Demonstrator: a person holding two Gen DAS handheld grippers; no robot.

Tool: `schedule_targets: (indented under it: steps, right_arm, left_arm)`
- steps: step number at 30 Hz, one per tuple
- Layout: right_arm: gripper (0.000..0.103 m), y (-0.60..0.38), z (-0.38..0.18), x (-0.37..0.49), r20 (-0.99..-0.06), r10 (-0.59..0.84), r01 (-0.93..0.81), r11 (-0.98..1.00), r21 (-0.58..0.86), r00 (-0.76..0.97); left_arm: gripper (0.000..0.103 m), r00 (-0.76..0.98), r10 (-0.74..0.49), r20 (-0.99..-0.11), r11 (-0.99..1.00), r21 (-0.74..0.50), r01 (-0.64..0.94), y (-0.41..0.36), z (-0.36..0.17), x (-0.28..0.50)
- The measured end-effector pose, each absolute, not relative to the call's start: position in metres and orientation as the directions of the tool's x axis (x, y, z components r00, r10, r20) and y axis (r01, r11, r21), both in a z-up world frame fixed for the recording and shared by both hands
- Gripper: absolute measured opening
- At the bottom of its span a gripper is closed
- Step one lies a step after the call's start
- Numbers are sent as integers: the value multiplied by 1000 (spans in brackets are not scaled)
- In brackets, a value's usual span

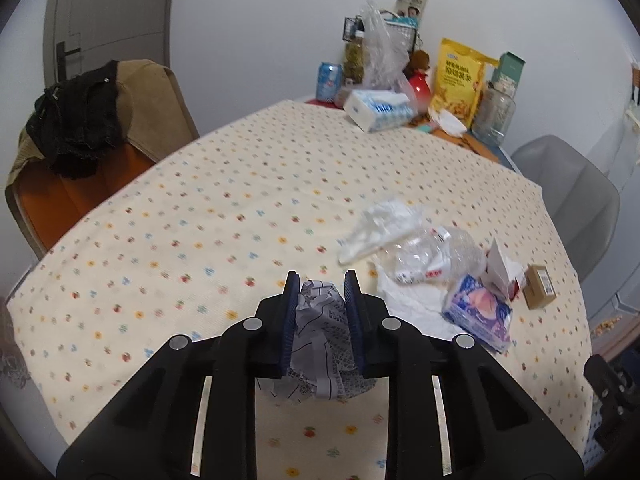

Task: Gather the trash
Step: 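Grasp the crumpled grey-printed paper with the left tool, then grasp the blue-pink tissue pack with the right tool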

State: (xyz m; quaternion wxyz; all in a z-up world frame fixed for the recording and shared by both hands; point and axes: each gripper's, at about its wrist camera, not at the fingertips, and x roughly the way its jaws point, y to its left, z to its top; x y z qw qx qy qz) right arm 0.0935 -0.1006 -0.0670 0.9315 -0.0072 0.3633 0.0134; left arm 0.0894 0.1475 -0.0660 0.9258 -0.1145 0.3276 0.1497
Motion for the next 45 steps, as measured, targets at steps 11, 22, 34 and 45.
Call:
schedule_targets:
  steps: [11,22,34,45]
  right_arm:
    - [75,-58,-78,114,-707,93,-130,992,2,701]
    - [62,-28,-99,141,-752,105,-174,985,-13,650]
    - [26,-19,-125,161,-799,106,-194,981,-14,592]
    - [13,-30,-105,142,-774,138,-211,978,6,618]
  left_arm:
    - [23,722,230,-652,922,-92,-377,163,-72,102]
    - [23,714,212,-667,931,-85,-355,166,-82,119]
    - [23,704,212,-678,935,-70,-348,166,-92,131]
    - [23,724,218,-655,933,-78,-351,160,-75,112]
